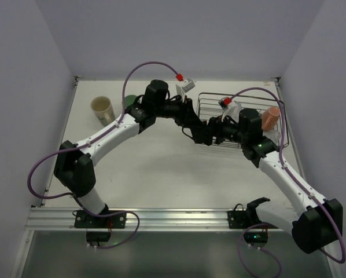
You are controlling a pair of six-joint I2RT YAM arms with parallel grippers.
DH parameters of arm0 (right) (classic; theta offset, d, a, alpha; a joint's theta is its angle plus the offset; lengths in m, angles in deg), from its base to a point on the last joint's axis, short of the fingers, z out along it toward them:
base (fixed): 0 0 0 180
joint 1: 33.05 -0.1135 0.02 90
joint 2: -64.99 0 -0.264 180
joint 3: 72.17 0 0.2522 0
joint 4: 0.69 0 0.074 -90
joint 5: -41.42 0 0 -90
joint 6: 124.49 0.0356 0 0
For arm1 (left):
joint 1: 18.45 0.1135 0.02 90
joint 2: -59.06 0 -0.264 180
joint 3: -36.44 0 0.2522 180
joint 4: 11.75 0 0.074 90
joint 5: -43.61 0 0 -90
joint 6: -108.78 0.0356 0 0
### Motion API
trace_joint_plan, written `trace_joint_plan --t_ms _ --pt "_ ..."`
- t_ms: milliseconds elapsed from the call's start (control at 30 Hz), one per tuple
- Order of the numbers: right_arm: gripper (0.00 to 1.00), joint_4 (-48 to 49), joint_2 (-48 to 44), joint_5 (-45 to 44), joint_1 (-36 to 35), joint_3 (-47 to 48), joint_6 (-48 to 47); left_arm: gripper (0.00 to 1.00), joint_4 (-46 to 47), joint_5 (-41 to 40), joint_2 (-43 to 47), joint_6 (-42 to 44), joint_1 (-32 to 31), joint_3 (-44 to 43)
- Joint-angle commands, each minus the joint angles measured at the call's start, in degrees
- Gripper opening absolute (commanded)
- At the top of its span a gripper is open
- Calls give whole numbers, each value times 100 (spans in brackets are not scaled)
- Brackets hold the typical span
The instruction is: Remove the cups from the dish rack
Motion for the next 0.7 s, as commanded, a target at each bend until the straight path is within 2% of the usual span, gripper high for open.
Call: trace_joint_plan --t_ms 0,67,100,167,367,400,433,533,633,667 --pt "30 510 -34 145 -1 446 195 36 -183 113 -52 188 -32 -220" --pt "29 475 -25 128 8 481 239 27 -192 105 -87 188 -32 -255" --pt "29 466 -34 101 -1 481 257 15 -192 96 -96 188 -41 -264" --pt "29 466 -34 49 -1 464 292 0 -192 8 -70 206 -41 -282" --pt "31 580 -78 -136 -1 315 529 0 10 -422 290 136 -23 -37" --pt "34 606 -69 -136 -1 297 573 0 132 -493 352 92 -14 16" --pt "42 624 -69 -119 7 270 617 0 203 -537 439 -22 3 69" --pt "56 878 -78 -101 7 191 819 0 519 -555 598 -285 82 263" --pt "64 1010 -96 -110 8 130 916 0 896 -581 712 -514 135 438" --pt "70 1037 -104 -84 8 95 960 0 968 -599 739 -558 161 482"
